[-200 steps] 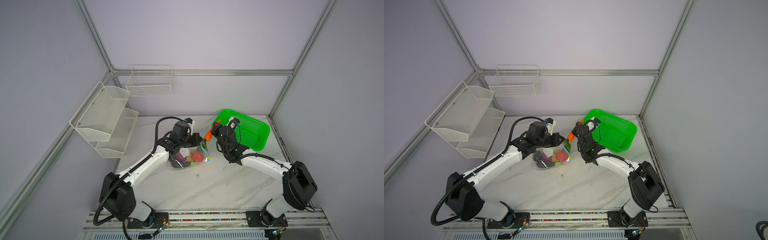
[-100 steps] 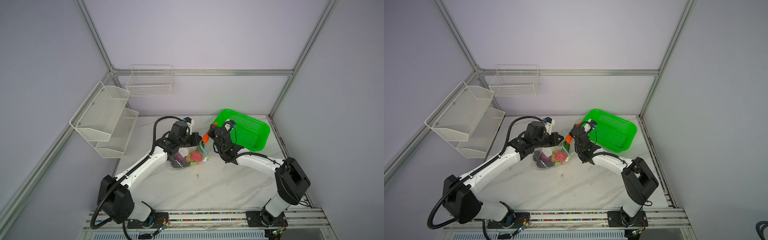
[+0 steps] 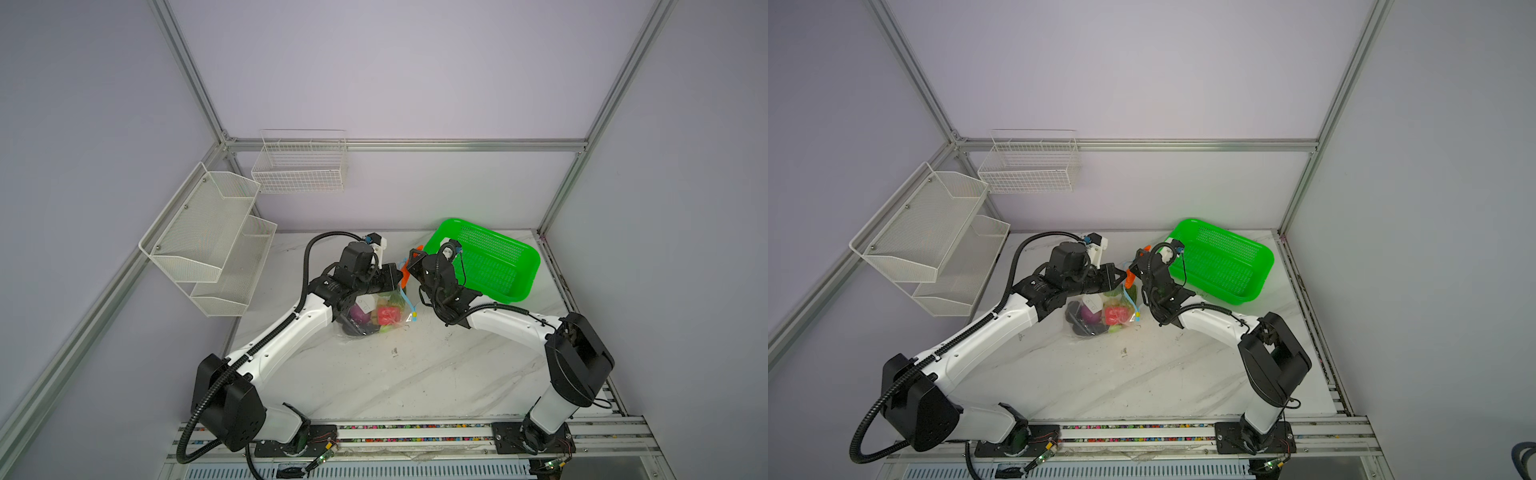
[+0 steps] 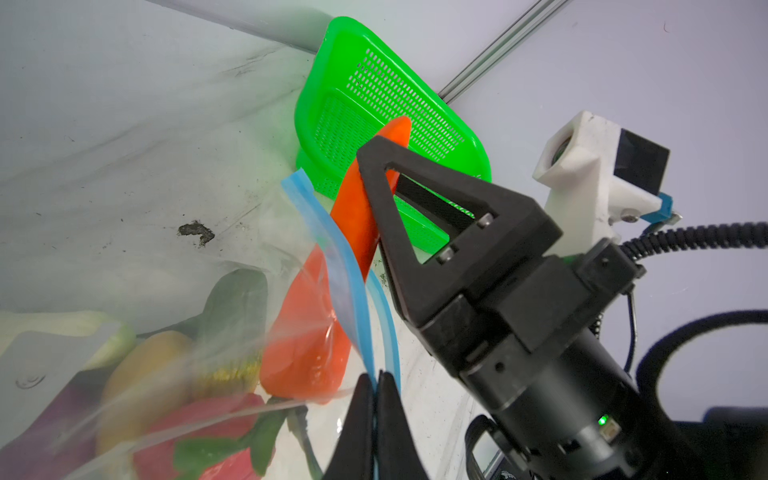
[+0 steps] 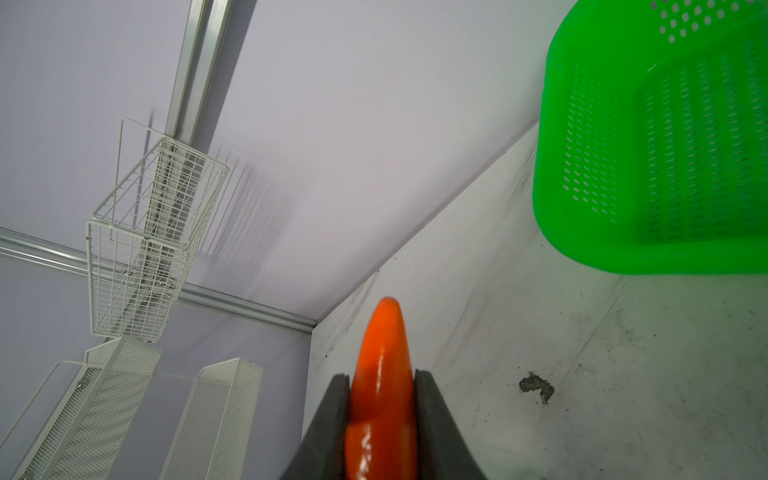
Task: Place the food in the zip-top bag and seal the zipper
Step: 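Lower the carrot into the bag held open by the left gripper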
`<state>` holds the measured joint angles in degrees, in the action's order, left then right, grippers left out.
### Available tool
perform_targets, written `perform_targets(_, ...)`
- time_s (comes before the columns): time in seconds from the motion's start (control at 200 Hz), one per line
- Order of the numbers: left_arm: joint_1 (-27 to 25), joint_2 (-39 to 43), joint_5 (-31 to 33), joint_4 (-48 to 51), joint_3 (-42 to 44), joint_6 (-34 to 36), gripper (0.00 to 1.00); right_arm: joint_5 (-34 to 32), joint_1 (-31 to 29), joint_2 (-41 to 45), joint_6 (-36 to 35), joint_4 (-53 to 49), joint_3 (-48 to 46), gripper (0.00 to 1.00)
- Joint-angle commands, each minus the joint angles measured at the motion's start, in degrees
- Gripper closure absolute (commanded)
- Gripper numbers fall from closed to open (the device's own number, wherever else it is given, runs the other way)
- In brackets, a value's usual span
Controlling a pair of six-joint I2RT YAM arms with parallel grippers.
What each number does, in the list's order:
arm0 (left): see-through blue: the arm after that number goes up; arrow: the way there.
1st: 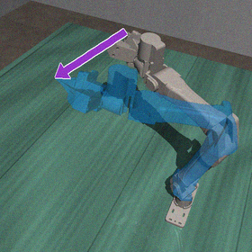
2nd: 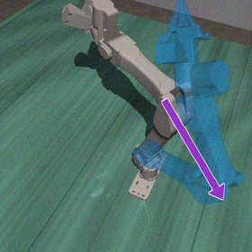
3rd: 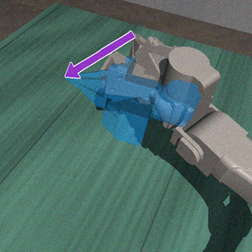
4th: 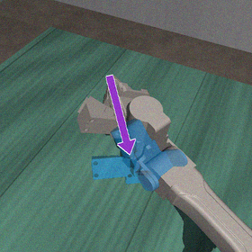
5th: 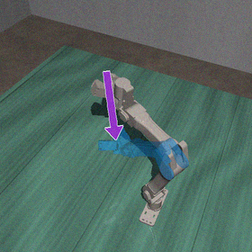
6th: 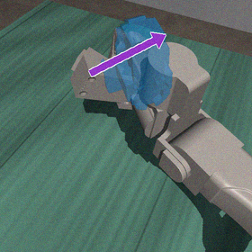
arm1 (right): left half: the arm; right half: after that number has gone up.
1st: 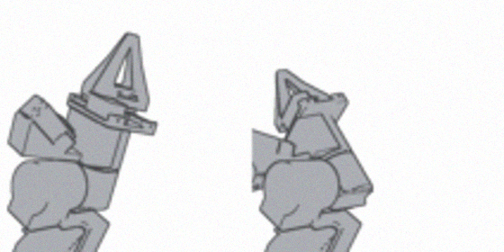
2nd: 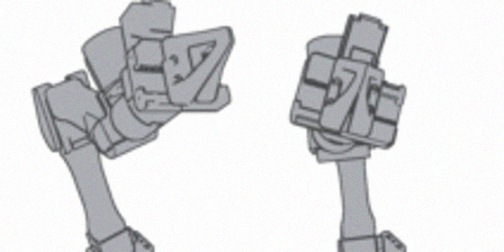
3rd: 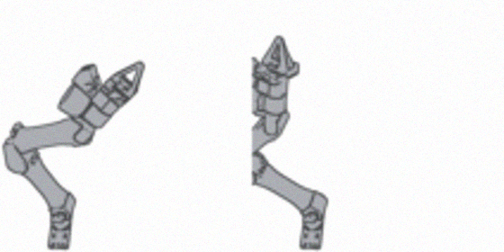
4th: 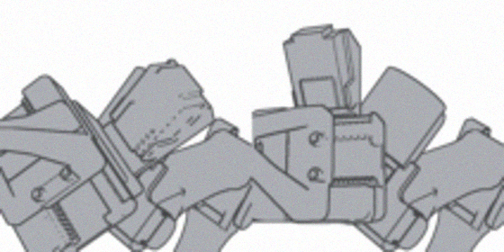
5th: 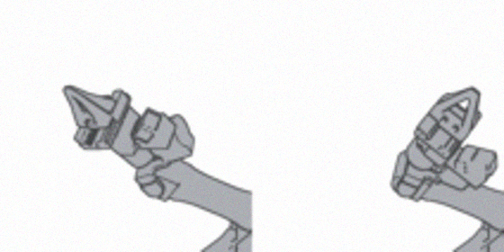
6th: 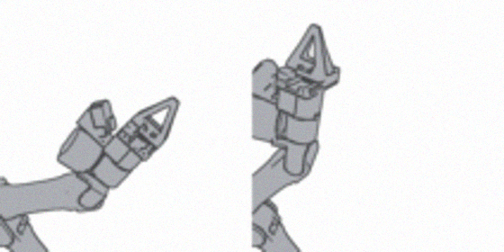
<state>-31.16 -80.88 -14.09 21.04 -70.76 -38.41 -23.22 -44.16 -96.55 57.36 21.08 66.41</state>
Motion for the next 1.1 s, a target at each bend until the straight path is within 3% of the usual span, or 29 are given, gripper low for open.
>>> perform_targets(0.0,0.2,0.9,-0.1,-2.4,-2.9,-0.6,1.00,1.1,-0.7,-0.3,1.3,-1.4,0.6,0.90)
perform_targets(0.375,0.2,0.8,0.0,-2.5,-3.1,-0.2,1.00,1.3,-1.0,0.2,0.8,-2.0,1.1,0.83)
perform_targets(0.905,0.2,1.0,0.3,-2.4,-3.0,0.0,1.00,1.3,-1.0,-0.1,-1.0,-3.8,3.6,0.58)
perform_targets(1.095,0.2,1.3,0.5,-2.5,-2.5,-0.1,1.00,1.4,-1.0,0.4,-1.5,-3.9,3.7,0.57)
